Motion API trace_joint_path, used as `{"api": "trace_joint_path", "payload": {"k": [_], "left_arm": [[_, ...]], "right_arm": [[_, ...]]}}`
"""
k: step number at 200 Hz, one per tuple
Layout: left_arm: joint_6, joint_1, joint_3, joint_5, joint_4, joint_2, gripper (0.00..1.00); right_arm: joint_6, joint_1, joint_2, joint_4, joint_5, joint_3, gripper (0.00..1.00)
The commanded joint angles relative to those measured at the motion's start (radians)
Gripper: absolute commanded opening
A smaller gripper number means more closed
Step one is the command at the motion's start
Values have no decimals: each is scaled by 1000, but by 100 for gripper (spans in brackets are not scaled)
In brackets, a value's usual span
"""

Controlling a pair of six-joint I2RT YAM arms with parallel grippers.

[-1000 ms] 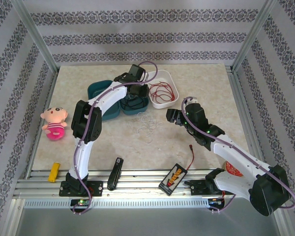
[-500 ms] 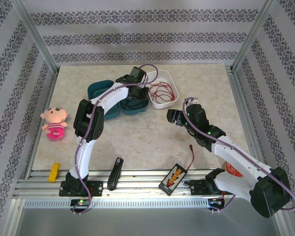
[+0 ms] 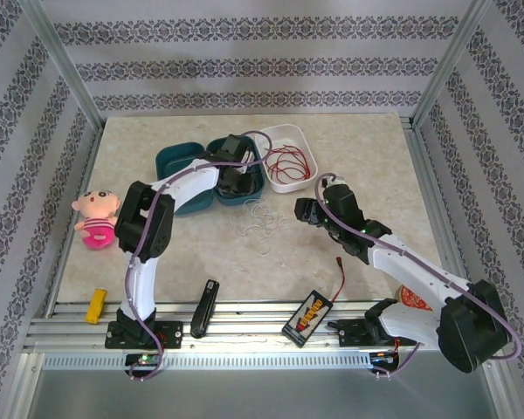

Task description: Untangle the cables

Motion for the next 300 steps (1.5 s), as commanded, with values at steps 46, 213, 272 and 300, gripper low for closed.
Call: {"api": "trace_joint_path", "payload": {"k": [46,213,272,300], "left_arm": [[-69,1,-143,7,131,-287,35],[-244,-121,-709,-96,356,-612,71],[-253,-151,-679,-115,395,-498,68],[-246,-164,-673,-116,410,-459,59]], "right_arm": [[31,74,155,-41,-10,103,66],[140,283,564,-239,-46,338,60],[166,222,537,-170,-97,242,3],[165,202,447,-207,-37,188,0]]}}
